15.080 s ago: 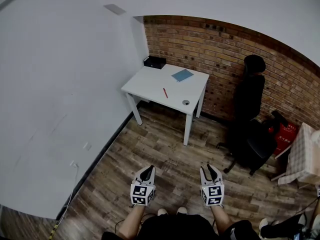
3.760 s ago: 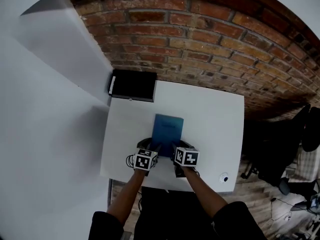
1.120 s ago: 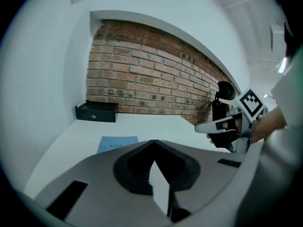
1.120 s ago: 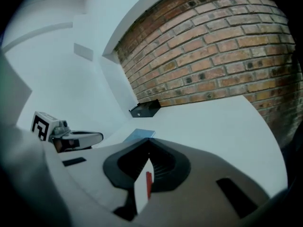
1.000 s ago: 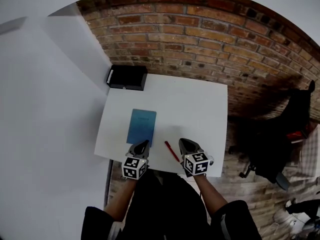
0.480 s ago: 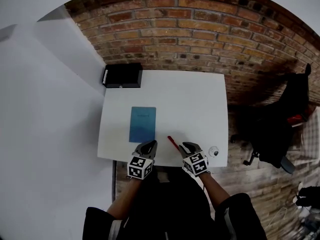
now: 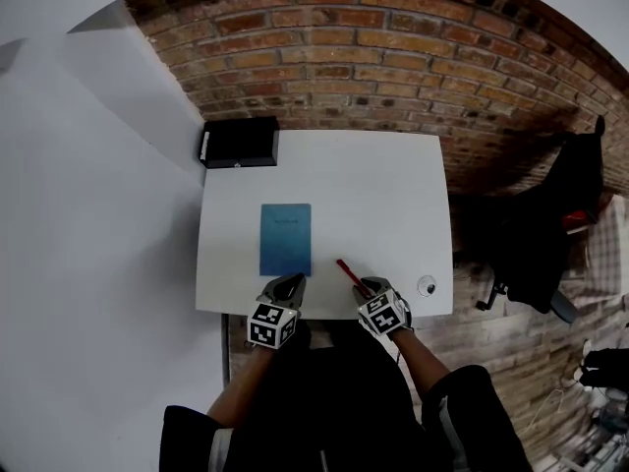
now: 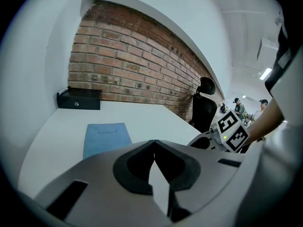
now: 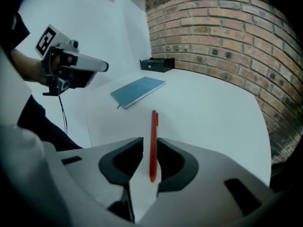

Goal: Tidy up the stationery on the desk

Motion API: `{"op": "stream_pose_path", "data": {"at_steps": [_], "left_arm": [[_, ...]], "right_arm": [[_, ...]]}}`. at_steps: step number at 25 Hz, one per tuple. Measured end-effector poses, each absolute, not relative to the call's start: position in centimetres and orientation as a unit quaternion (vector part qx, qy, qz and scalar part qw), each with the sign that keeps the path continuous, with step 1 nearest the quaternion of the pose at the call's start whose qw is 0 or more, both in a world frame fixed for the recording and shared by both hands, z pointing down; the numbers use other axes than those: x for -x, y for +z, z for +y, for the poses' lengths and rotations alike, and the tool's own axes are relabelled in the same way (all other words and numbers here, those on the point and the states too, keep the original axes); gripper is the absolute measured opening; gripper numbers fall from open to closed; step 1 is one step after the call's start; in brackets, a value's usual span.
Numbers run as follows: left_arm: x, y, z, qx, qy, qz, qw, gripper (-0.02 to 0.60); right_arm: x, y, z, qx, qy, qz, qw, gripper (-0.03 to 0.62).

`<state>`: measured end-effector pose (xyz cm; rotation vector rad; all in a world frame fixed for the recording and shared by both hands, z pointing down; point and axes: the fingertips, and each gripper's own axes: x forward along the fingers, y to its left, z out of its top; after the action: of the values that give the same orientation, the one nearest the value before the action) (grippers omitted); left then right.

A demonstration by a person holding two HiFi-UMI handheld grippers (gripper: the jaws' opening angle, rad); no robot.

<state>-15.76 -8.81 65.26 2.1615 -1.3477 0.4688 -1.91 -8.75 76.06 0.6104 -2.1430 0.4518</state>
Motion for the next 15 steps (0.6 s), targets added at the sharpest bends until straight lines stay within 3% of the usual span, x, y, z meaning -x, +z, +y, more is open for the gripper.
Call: {"op": "stream_pose_path", "data": {"at_steps": [15], "left_arm": [[19.3, 66.3, -8.4, -0.802, 0.17, -0.496, 0.287, 0.015]], "right_arm": [[2.3, 78.1, -9.3, -0.269, 0.175, -0.817, 0.479, 0.075]]}}
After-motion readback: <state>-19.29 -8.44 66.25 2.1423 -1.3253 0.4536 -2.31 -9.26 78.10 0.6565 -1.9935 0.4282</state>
